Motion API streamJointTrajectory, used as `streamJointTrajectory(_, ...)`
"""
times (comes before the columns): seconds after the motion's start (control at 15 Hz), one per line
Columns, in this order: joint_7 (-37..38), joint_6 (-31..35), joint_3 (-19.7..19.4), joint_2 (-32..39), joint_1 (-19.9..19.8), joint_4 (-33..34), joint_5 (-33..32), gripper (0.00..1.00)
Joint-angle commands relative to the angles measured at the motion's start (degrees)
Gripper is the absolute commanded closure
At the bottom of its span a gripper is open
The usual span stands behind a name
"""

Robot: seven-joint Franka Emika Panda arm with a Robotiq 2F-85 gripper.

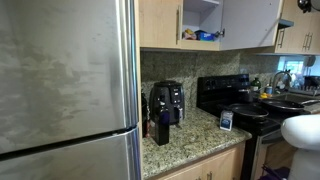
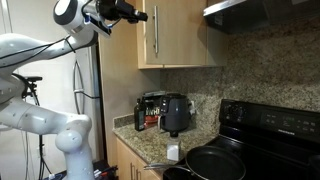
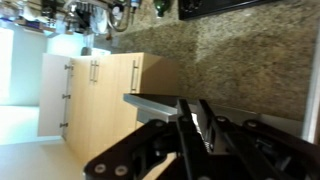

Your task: Open the right cabinet door

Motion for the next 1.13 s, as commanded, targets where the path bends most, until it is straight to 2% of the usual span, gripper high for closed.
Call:
streamJointTrajectory(0.0, -0.75, 2.57, -3.75, 2.67, -7.98, -1.7, -5.05, 0.96)
streamJointTrajectory(0.13, -0.89, -4.97, -1.35, 0.87, -8.77, -4.82, -3.78, 0.96)
streamJointTrajectory(0.33, -0.03, -18.62, 4.94, -2.81, -6.23, -8.51, 2.39, 0.96)
streamJointTrajectory(0.4, -0.18, -23.83, 7.36, -4.13, -4.96, -9.03, 4.9, 0.88)
streamJointTrajectory(0.47, -0.37, -28.83, 9.42, -5.08, -3.9, -9.3, 7.17, 0.7)
streamJointTrajectory(0.53, -1.27, -33.94, 11.58, -6.38, -3.23, -9.56, 9.44, 0.63)
streamJointTrajectory(0.6, -1.68, -39.14, 13.1, -7.49, -1.91, -9.41, 11.18, 0.61)
streamJointTrajectory(0.67, -2.84, -43.5, 14.77, -8.24, -2.28, -9.13, 13.59, 0.55)
streamJointTrajectory(0.73, -1.66, -49.06, 15.6, -8.25, 0.72, -8.07, 13.77, 0.49)
streamJointTrajectory(0.87, -1.46, -57.1, 16.88, -7.63, 3.21, -5.96, 16.07, 0.34)
streamJointTrajectory(0.93, 1.3, -53.0, 16.54, -8.48, 3.61, -7.51, 12.88, 0.51)
streamJointTrajectory(1.07, 1.18, -56.44, 16.93, -8.86, 5.66, -6.94, 13.74, 0.37)
